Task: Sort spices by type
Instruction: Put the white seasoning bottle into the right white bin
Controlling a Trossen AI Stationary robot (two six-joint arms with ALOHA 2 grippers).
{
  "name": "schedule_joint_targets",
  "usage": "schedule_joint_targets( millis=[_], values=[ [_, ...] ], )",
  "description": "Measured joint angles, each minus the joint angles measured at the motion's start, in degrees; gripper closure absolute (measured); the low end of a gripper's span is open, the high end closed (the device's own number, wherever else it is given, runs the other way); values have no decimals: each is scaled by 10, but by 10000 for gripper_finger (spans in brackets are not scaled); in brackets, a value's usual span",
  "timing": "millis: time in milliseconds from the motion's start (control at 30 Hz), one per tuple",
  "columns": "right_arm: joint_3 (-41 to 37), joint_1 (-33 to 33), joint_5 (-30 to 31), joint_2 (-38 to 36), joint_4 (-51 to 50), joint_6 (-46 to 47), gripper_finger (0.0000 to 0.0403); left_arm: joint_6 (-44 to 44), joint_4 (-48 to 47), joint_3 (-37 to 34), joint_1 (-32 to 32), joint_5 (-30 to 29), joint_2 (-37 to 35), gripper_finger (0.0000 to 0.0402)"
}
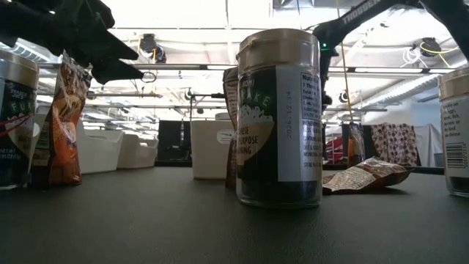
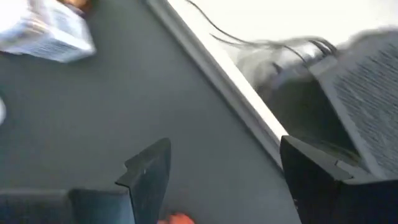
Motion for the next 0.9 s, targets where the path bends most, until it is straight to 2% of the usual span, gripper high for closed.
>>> schedule_joint_targets(
  millis=[233, 400, 567, 900],
  values=[
    [-28, 52, -76, 0, 104, -17, 147, -11, 5, 0, 0, -12, 0, 75],
    [-29, 88, -77, 0, 162, -12, 147, -25, 9, 0, 0, -22, 0, 75],
    [-29, 113, -77, 0, 167, -44, 147, -30, 9, 0, 0, -34, 0, 75],
    [-29, 138, -77, 0, 194, -49, 147, -25, 9, 0, 0, -48, 0, 75]
  ],
)
